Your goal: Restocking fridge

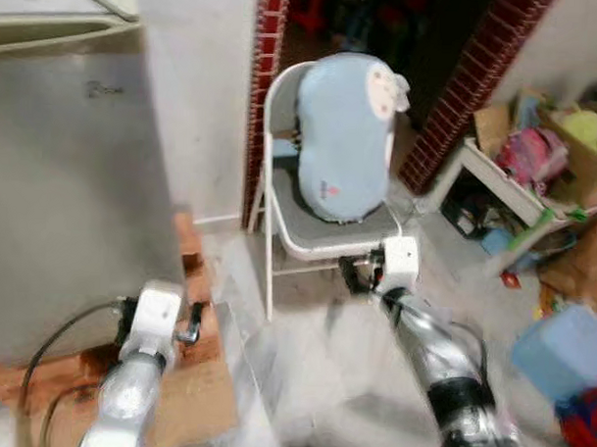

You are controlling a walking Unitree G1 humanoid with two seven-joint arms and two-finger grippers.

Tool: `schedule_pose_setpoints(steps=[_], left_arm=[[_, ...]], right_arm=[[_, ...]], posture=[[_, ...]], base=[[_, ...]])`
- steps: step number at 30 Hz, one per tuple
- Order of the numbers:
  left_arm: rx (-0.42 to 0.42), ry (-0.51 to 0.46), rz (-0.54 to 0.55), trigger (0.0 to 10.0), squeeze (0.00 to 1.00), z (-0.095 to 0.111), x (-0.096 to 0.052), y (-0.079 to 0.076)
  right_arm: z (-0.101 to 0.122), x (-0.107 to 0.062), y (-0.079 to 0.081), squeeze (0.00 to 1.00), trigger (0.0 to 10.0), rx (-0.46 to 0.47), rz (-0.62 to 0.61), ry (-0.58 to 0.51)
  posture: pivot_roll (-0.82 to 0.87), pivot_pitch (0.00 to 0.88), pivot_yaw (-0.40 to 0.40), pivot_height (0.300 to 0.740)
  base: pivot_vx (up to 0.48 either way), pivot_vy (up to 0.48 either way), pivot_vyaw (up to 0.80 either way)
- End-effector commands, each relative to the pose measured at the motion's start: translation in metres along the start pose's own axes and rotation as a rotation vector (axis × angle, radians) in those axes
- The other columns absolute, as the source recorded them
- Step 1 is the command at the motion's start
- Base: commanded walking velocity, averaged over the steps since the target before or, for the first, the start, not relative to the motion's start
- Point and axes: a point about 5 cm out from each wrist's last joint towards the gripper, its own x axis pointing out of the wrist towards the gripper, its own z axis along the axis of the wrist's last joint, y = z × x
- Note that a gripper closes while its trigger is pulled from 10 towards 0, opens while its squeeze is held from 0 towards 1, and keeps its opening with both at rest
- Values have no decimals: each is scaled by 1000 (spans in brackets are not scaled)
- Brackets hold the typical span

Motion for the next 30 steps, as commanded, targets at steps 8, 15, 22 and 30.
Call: schedule_pose_setpoints(steps=[8, 15, 22, 30], left_arm=[[30, -18, 41, 10000, 0, 2, 0, 9], [12, -55, 50, 10000, 0, 9, 0, 11], [4, -64, 46, 10000, 0, 8, 0, 11], [0, -57, 45, 10000, 0, 7, 0, 11]], right_arm=[[14, 3, 6, 0, 10000, 6, -5, -80], [15, 4, 3, 0, 10000, -13, -32, -77], [14, 4, 0, 0, 10000, -10, -58, -75], [19, 5, 9, 0, 10000, 62, -5, -97]], posture=[[113, 21, -89, 740], [115, 19, -91, 740], [114, 18, -91, 740], [113, 17, -91, 740]], base=[[0, 447, -163], [0, 0, 0], [0, 0, 0], [-282, 0, -169]])
